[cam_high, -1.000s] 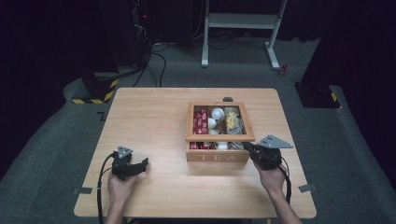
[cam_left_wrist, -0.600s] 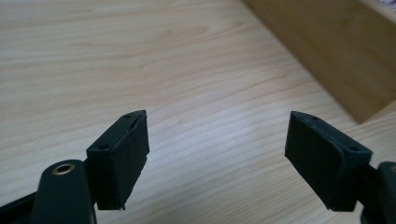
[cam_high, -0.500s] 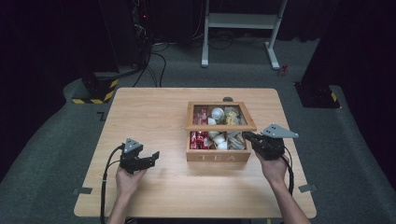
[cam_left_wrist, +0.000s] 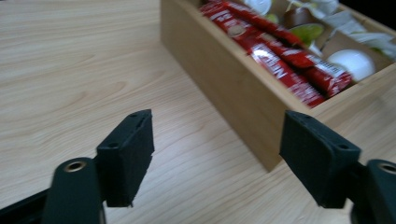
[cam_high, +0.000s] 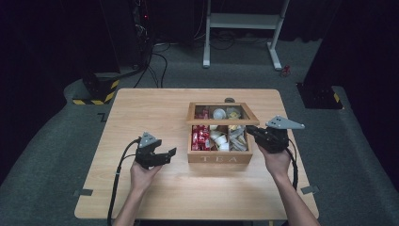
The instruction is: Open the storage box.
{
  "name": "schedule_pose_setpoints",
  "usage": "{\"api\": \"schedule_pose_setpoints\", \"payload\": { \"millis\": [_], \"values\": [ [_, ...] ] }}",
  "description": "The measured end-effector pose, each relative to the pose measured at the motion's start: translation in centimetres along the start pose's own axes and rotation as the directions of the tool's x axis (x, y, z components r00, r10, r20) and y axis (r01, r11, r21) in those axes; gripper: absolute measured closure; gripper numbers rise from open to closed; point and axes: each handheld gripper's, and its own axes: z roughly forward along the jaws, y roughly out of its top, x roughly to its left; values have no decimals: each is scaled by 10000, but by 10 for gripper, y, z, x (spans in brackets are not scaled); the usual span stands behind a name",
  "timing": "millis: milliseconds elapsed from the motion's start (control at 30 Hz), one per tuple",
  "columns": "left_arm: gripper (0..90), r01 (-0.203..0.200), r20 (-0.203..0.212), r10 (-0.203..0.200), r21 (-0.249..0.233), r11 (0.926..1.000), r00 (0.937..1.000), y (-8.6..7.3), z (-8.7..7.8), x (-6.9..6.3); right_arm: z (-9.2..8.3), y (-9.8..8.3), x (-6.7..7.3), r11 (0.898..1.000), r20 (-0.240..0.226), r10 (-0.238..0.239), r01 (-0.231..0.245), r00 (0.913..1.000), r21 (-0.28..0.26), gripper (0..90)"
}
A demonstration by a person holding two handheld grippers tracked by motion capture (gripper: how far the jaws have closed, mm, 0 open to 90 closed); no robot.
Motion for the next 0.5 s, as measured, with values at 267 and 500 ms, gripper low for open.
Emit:
{"api": "schedule_pose_setpoints", "payload": {
  "millis": [267, 500],
  "values": [
    [275, -410, 392, 412, -67, 9991, 9984, 21, 15, -18, 2, 9, -4, 9999, -123, 157, -157, 9998, -28, 861],
    [275, -612, 779, 614, -49, 9981, 9951, 34, 29, -32, 3, 17, -8, 9996, -194, 251, -252, 9995, -81, 859]
  ]
}}
